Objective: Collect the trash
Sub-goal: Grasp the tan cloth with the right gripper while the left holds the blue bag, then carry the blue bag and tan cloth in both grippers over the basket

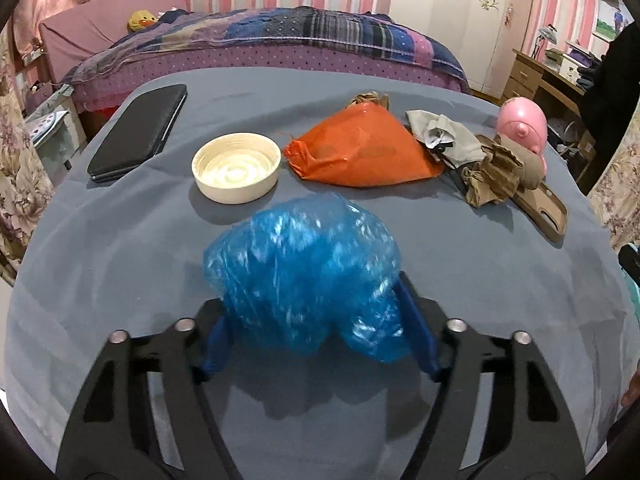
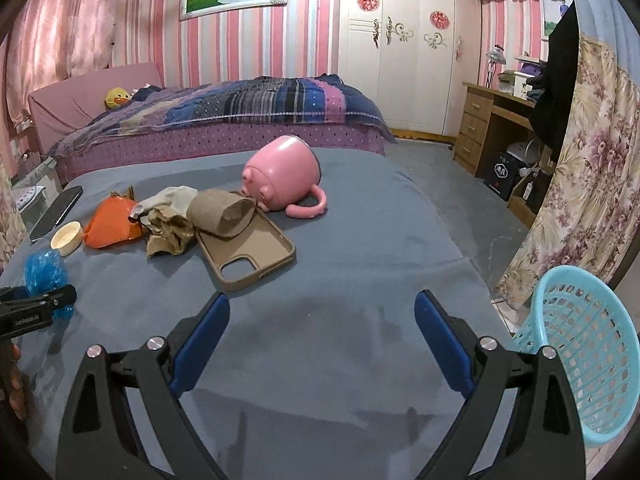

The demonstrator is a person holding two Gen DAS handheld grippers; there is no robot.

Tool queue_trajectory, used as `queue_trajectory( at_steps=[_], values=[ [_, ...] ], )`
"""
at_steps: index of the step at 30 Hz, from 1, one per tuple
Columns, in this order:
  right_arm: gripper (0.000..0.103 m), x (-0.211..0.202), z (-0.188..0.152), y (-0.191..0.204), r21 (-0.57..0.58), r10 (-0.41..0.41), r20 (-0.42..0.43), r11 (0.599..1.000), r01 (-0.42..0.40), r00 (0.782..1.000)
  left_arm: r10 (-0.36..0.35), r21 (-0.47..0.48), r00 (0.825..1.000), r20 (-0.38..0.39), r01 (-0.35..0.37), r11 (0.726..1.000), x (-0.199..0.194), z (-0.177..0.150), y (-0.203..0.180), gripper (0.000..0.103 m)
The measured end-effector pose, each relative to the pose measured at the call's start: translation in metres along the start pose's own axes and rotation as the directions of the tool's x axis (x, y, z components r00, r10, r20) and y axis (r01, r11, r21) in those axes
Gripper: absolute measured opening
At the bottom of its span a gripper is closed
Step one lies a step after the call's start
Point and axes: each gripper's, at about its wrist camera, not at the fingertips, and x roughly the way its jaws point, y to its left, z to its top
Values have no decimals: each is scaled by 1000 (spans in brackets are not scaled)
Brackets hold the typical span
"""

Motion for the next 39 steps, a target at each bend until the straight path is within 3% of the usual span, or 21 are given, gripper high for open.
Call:
queue_trajectory(
  at_steps=[3,6,17,19,23,29,33,36,39],
  values=[
    [92,1,0,1,-6,-4,6,1000,4,1000,-29,6,1000,7,29,1000,-3,0,-1,40],
    [92,3,0,1,-18,-15,11,1000,15,1000,-31,17,999,21,31,999,-5,6,-1,33],
    [92,16,7,8,-31,11,11,999,-11,1000,-10,10,974,225,8,1000,-58,66,-20,33],
    [92,19,9,14,-50,27,6,998,-27,1000,8,54,975,224,-21,998,-54,60,-25,33],
    [92,26,18,30,-29,82,-6,996,-82,997,118,151,972,202,-150,977,-38,57,-27,33],
    [90,49,31,88,-138,123,-18,983,-124,992,148,96,971,190,-169,981,-34,66,10,33],
    [73,67,36,120,-196,155,-54,967,-162,986,208,96,958,197,-230,968,-33,67,28,33],
    [66,80,39,135,-225,146,-74,961,-159,987,214,77,957,196,-233,969,-33,67,38,33],
    [50,90,44,142,-223,157,-97,959,-175,983,201,47,961,192,-214,976,-36,70,46,33]
  ],
)
